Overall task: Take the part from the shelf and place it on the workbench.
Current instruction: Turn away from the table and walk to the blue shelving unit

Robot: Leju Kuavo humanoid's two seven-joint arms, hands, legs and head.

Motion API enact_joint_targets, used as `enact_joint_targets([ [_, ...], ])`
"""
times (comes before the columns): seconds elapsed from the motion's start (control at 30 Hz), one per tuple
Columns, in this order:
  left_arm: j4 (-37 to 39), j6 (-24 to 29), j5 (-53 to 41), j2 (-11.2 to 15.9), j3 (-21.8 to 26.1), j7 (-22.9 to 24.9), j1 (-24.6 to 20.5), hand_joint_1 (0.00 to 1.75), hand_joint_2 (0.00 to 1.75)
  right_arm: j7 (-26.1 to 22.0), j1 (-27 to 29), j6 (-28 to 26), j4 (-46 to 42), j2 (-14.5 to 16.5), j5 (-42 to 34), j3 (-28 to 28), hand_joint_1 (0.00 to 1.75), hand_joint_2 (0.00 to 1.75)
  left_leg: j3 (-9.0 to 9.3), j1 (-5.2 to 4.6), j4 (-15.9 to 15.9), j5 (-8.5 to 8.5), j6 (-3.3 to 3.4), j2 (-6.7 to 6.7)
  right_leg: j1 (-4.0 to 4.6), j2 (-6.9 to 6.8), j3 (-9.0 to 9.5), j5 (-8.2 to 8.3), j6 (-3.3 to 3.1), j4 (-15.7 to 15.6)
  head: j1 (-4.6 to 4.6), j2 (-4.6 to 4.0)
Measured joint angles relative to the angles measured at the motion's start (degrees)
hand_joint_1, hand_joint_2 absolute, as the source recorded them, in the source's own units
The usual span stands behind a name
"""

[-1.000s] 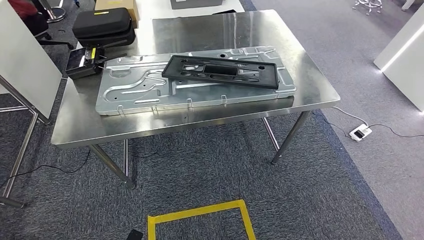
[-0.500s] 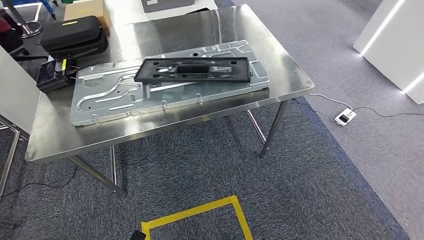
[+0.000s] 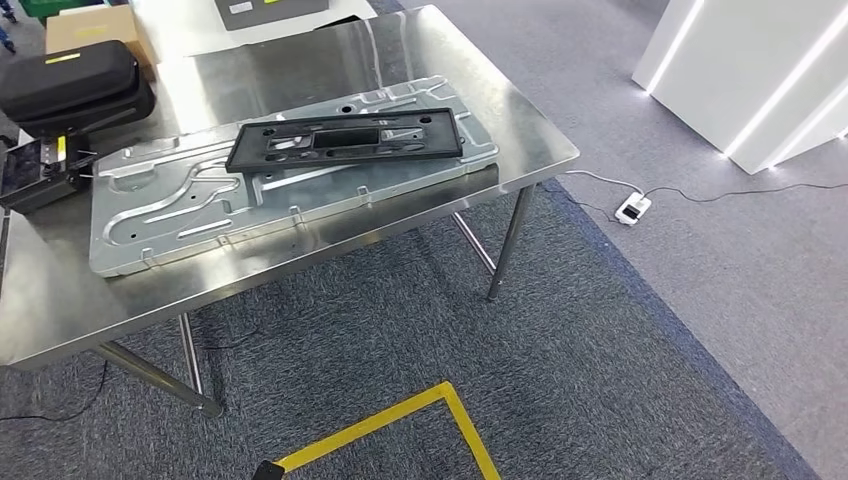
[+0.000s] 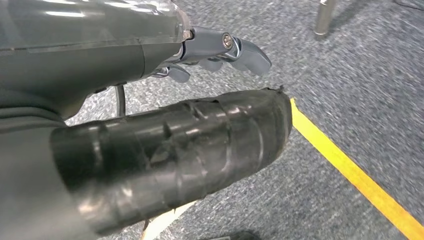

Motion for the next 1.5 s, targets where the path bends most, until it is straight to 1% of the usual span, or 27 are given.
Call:
enact_joint_targets([
  [0.03, 0.0, 0.0, 0.0, -0.01, 0.01, 0.0, -0.02, 0.0, 0.0, 0.0, 0.08, 0.0, 0.08, 0.0, 0.0, 0.17, 0.0, 0.0, 0.07, -0.01, 0.01, -0.07, -0.05, 0.59, -0.04, -0.25, 1.0, 1.48, 0.02, -1.83, 0.0, -0.01],
  [0.07, 0.0, 0.0, 0.0, -0.01, 0.02, 0.0, -0.05, 0.0, 0.0, 0.0, 0.14, 0.0, 0.13, 0.0, 0.01, 0.31, 0.0, 0.0, 0.21, -0.02, 0.02, -0.18, -0.16, 1.12, -0.01, -0.95, 3.05, 3.56, -0.09, -5.66, 0.01, -0.01],
  [0.13, 0.0, 0.0, -0.01, -0.02, 0.03, 0.0, -0.08, 0.0, 0.0, -0.01, 0.07, 0.0, 0.2, 0.0, 0.03, 0.62, 0.0, 0.0, 0.5, -0.26, 0.11, -0.49, -0.58, 2.11, 0.41, -3.24, 7.01, 6.25, -0.64, -13.4, -0.02, -0.01],
  [0.2, 0.0, 0.0, -0.02, -0.02, 0.04, 0.0, -0.13, 0.0, 0.0, -0.02, -0.07, 0.01, 0.28, 0.03, 0.04, 0.95, 0.0, 0.0, 0.72, -0.51, 0.13, -0.69, -1.15, 3.01, 0.88, -4.09, 8.14, 6.64, -1.26, -16.16, -0.04, -0.01],
  [0.27, 0.0, 0.0, -0.06, -0.06, 0.05, 0.0, -0.22, 0.0, 0.0, -0.02, 0.02, 0.0, 0.4, 0.07, 0.04, 1.14, 0.0, 0.0, 0.96, -0.53, 0.02, -0.82, -1.78, 3.65, 0.83, -2.87, 7.95, 6.94, -1.89, -16.38, -0.05, -0.01],
  [0.33, 0.0, 0.02, -0.18, -0.11, 0.07, -0.02, -0.26, 0.0, 0.0, -0.02, 0.08, 0.03, 0.5, 0.14, 0.09, 1.21, 0.0, 0.0, 0.47, -0.38, 1.65, -2.31, -2.4, 1.98, 0.5, -1.83, 8.02, 7.35, -2.64, -16.86, -0.05, -0.01],
  [0.4, 0.0, 0.04, -0.3, -0.13, 0.09, -0.04, -0.15, 0.0, 0.0, -0.08, 0.01, 0.19, 0.54, 0.2, 0.44, 1.44, 0.0, 0.0, -2.02, -0.21, 7.52, -5.96, -2.74, -0.73, 0.35, -0.79, 7.93, 7.62, -3.13, -17.04, -0.05, -0.01],
  [0.47, 0.0, 0.04, -0.33, -0.11, 0.11, -0.08, 0.03, 0.0, 0.0, -0.25, -0.03, 0.6, 0.55, 0.2, 1.14, 1.77, 0.0, 0.0, -5.35, -0.16, 14.72, -8.9, -2.88, -1.67, 0.44, 0.57, 7.65, 7.7, -3.3, -16.88, -0.06, 0.0],
  [0.5, 0.0, 0.04, -0.33, -0.11, 0.12, -0.11, 0.09, 0.0, 0.0, -0.33, -0.01, 0.87, 0.56, 0.2, 1.52, 1.94, 0.0, 0.0, -6.14, -0.13, 16.29, -8.88, -2.9, -1.76, 0.47, 1.32, 7.56, 7.71, -3.31, -16.75, -0.06, -0.01],
  [0.53, 0.0, 0.04, -0.33, -0.1, 0.13, -0.14, 0.1, 0.0, 0.0, -0.38, 0.0, 1.13, 0.61, 0.2, 1.84, 2.13, 0.0, 0.0, -5.93, -0.1, 15.68, -7.71, -2.87, -1.83, 0.49, 2.09, 7.51, 7.69, -3.29, -16.58, -0.07, 0.0],
  [0.57, 0.0, 0.04, -0.34, -0.09, 0.14, -0.17, 0.09, 0.0, 0.0, -0.41, 0.0, 1.36, 0.69, 0.25, 2.09, 2.34, 0.0, 0.0, -4.7, -0.05, 12.85, -5.63, -2.8, -2.16, 0.48, 2.87, 7.5, 7.65, -3.23, -16.39, -0.07, 0.0],
  [0.63, 0.0, -0.01, -0.34, -0.02, 0.18, -0.22, 0.1, 0.0, 0.0, -0.41, -0.07, 1.65, 0.89, 0.42, 2.53, 2.78, 0.0, 0.0, -1.48, 0.14, 5.23, -2.02, -2.51, -4.55, 0.49, 4.25, 7.31, 7.51, -2.96, -15.9, -0.05, -0.01],
  [0.7, 0.0, -0.25, -0.27, 0.04, 0.26, -0.37, 0.06, 0.0, 0.0, -0.36, -0.14, 1.91, 1.03, 0.57, 3.02, 3.17, 0.0, 0.0, -0.01, 0.16, 1.36, -1.08, -2.21, -6.54, 0.41, 5.4, 6.74, 7.58, -2.36, -15.52, -0.06, -0.01],
  [0.77, 0.0, -0.56, 0.03, 0.05, 0.35, -0.55, -0.02, 0.0, 0.0, -0.13, 0.03, 2.18, 1.2, 0.64, 3.64, 3.55, 0.0, 0.0, 0.16, 0.03, 0.85, -1.02, -1.66, -5.91, 0.28, 6.56, 6.3, 7.94, -1.51, -15.61, -0.06, 0.01],
  [0.8, 0.0, -0.66, 0.19, 0.04, 0.4, -0.61, -0.03, 0.0, 0.0, 0.03, 0.15, 2.38, 1.28, 0.67, 3.97, 3.73, 0.0, 0.0, 0.32, 0.06, 0.52, -0.81, -1.29, -5.28, 0.25, 6.3, 6.19, 7.9, -1.21, -15.49, -0.05, 0.0],
  [0.87, 0.0, -0.7, 0.34, 0.05, 0.51, -0.62, 0.0, 0.0, 0.0, 0.27, 0.18, 3.25, 1.44, 0.68, 4.84, 4.22, 0.0, 0.0, 0.59, 0.25, -0.11, -0.4, -0.5, -3.78, 0.38, 3.59, 4.97, 6.2, -0.69, -12.89, -0.01, -0.01],
  [0.93, 0.0, -0.72, 0.4, 0.11, 0.67, -0.58, 0.14, 0.0, 0.0, 0.35, 0.08, 4.43, 1.54, 0.68, 5.49, 4.79, 0.0, 0.0, 0.64, 0.08, -0.21, -0.38, -0.08, -2.16, 0.26, 0.66, 1.84, 2.72, -0.22, -6.27, 0.03, -0.01],
  [0.97, 0.0, -0.73, 0.43, 0.13, 0.79, -0.56, 0.2, 0.0, 0.0, 0.34, 0.05, 5.02, 1.6, 0.68, 5.61, 5.03, 0.0, 0.0, 0.64, -0.01, -0.18, -0.45, -0.02, -1.32, 0.11, 0.25, 0.22, 1.43, 0.0, -2.92, 0.03, -0.01],
  [1.0, 0.0, -0.73, 0.46, 0.13, 0.9, -0.54, 0.24, 0.0, 0.0, 0.33, 0.06, 5.63, 1.67, 0.68, 5.65, 5.23, 0.0, 0.0, 0.66, -0.06, -0.16, -0.54, 0.0, -0.52, -0.05, 0.08, -0.7, 1.07, 0.17, -0.97, 0.03, -0.01],
  [1.03, 0.0, -0.73, 0.49, 0.13, 1.01, -0.53, 0.22, 0.0, 0.0, 0.3, 0.09, 6.2, 1.76, 0.68, 5.64, 5.37, 0.0, 0.0, 0.71, -0.08, -0.13, -0.66, -0.03, 0.19, -0.19, -0.09, -0.62, 1.75, 0.28, -1.02, 0.03, 0.0],
  [1.1, 0.0, -0.73, 0.49, 0.11, 1.15, -0.53, 0.15, 0.0, 0.0, 0.25, 0.13, 7.09, 1.9, 0.68, 5.59, 5.46, 0.0, 0.0, 1.02, -0.08, -0.05, -0.99, -0.29, 1.39, -0.32, -1.35, 2.71, 5.21, 0.25, -7.1, 0.04, -0.01],
  [1.17, 0.0, -0.76, 0.53, 0.11, 1.27, -0.53, 0.1, 0.0, 0.0, 0.25, 0.03, 7.47, 1.96, 0.69, 5.54, 5.51, 0.0, 0.0, 1.32, -0.3, 0.04, -1.41, -0.82, 2.38, 0.14, -3.61, 6.18, 7.36, -0.38, -13.7, 0.03, -0.01],
  [1.2, 0.0, -0.78, 0.56, 0.11, 1.31, -0.54, 0.07, 0.0, 0.0, 0.26, -0.02, 7.54, 1.98, 0.69, 5.54, 5.55, 0.0, 0.0, 1.46, -0.4, 0.04, -1.55, -1.1, 2.8, 0.42, -4.29, 6.9, 7.58, -0.77, -15.27, 0.02, -0.01],
  [1.3, 0.0, -0.98, 0.61, 0.09, 1.38, -0.55, -0.07, 0.0, 0.0, 0.62, 0.07, 7.67, 2.02, 0.7, 5.61, 5.71, 0.0, 0.0, 1.92, -0.43, -0.15, -1.81, -1.98, 3.79, 0.6, -3.11, 6.72, 7.66, -1.82, -15.91, 0.0, 0.0],
  [1.37, 0.0, -1.19, 0.6, 0.08, 1.4, -0.6, -0.09, 0.0, 0.0, 0.93, 0.12, 7.73, 2.04, 0.75, 5.8, 5.76, 0.0, 0.0, 1.36, -0.23, 1.62, -3.38, -2.54, 1.81, 0.3, -2.03, 6.96, 8.02, -2.63, -16.58, -0.02, 0.0],
  [1.43, 0.0, -1.48, 0.63, 0.1, 1.4, -0.68, 0.07, 0.0, 0.0, 1.2, 0.07, 7.86, 2.05, 0.8, 6.12, 5.81, 0.0, 0.0, -1.44, -0.07, 7.92, -6.99, -2.76, -1.0, 0.26, -0.93, 7.08, 8.23, -3.19, -16.89, -0.05, -0.01],
  [1.5, 0.0, -1.82, 0.73, 0.12, 1.41, -0.76, 0.35, 0.0, 0.0, 1.4, 0.07, 8.1, 2.07, 0.82, 6.42, 5.85, 0.0, 0.0, -4.94, -0.06, 15.01, -9.58, -2.81, -1.73, 0.39, 0.45, 7.0, 8.24, -3.4, -16.77, -0.06, 0.0],
])
